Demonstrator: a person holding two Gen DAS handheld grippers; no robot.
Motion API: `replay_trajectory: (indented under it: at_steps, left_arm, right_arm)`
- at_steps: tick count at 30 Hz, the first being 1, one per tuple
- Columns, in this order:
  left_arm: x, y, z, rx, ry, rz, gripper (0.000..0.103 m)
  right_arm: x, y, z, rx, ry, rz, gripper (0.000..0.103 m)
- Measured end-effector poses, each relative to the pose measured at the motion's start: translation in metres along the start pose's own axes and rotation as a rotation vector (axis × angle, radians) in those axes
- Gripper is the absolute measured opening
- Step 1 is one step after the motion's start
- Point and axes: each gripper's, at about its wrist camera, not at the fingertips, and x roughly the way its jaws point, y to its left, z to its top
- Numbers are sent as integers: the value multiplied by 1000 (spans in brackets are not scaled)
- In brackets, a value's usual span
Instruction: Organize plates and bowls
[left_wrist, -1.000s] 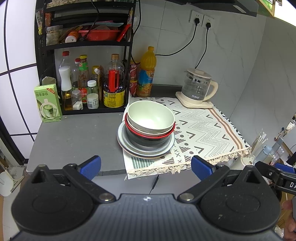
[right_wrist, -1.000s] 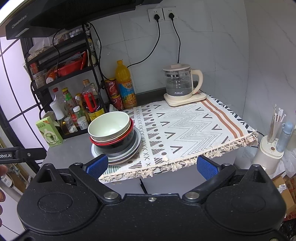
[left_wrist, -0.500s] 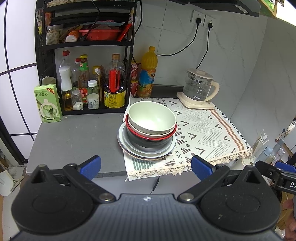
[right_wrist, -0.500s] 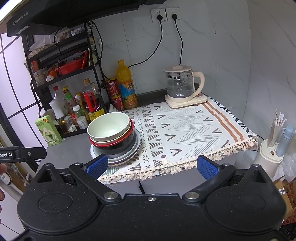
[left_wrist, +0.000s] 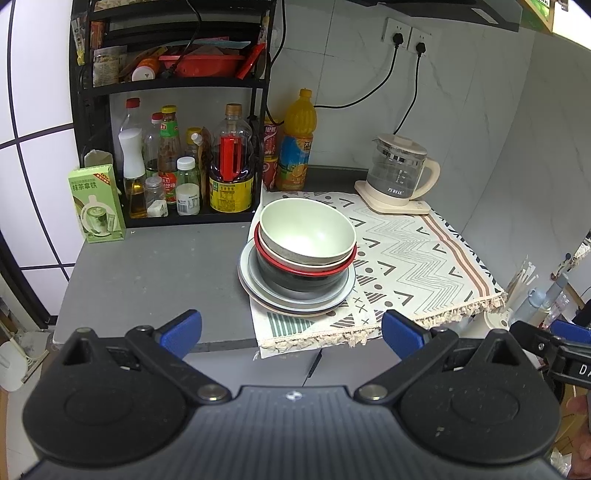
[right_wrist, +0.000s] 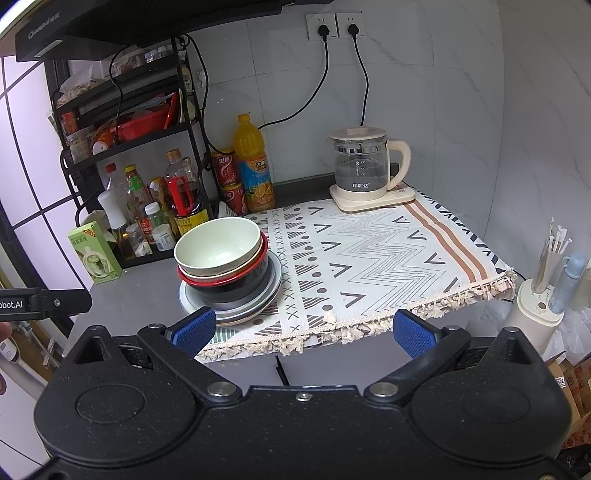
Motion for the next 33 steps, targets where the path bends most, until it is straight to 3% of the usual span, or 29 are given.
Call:
replay_trajectory:
  at_steps: [33]
  left_arm:
    - [-8,-7,-9,21,-5,0,102]
  right_arm:
    - [-7,-2,-9,-3,6,-5,103]
